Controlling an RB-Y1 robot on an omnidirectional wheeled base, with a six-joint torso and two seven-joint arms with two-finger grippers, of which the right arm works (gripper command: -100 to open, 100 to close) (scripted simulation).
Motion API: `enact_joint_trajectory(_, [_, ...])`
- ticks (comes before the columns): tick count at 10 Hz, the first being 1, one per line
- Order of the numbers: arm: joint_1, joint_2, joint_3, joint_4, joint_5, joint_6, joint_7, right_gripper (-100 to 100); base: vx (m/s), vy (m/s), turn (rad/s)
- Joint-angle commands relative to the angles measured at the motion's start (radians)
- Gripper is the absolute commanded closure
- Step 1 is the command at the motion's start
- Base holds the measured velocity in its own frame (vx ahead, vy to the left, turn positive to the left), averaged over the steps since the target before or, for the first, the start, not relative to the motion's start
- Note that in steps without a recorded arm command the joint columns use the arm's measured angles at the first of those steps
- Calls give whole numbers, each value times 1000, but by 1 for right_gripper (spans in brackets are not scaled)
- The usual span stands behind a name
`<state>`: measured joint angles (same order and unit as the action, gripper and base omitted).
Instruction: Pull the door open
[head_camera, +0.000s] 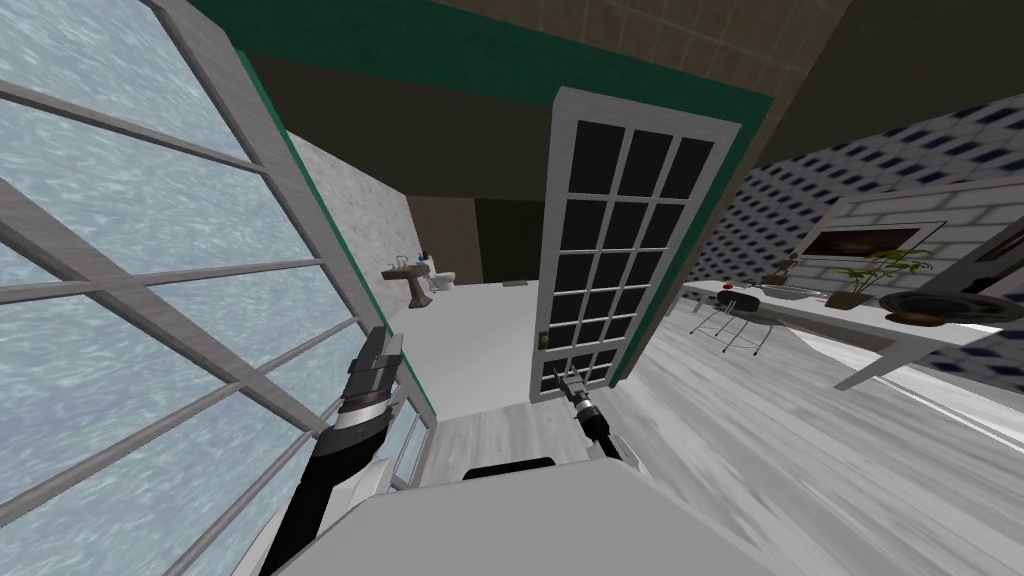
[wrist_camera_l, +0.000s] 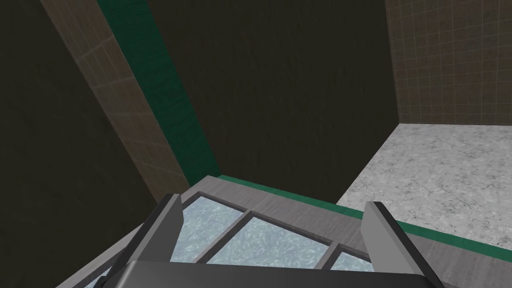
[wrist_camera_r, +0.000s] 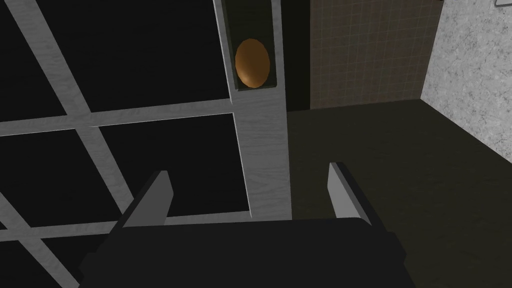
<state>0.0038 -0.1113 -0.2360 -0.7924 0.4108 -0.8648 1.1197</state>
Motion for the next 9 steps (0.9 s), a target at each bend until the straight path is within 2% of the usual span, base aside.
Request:
enact_joint_trajectory(1, [-11, 1, -6, 32, 8, -11, 25, -100, 91, 7, -11])
enact_joint_trajectory(3, [-25, 1, -13, 69, 18, -21, 54, -100, 143, 14, -13])
enact_joint_trajectory(4, [-23, 0, -12, 63, 14, -20, 45, -100, 69, 3, 1])
enact_joint_trajectory(5, [-16, -19, -27, 80, 4, -39, 40, -100, 103, 91, 149])
enact_joint_trajectory(6, [-16, -19, -27, 80, 4, -39, 40, -100, 134, 88, 79])
enact_joint_trajectory(8, [-3, -47, -49, 102, -12, -66, 28, -100, 182, 50, 125])
enact_joint_trajectory(9, [-3, -47, -49, 102, -12, -66, 28, -100, 153, 31, 67])
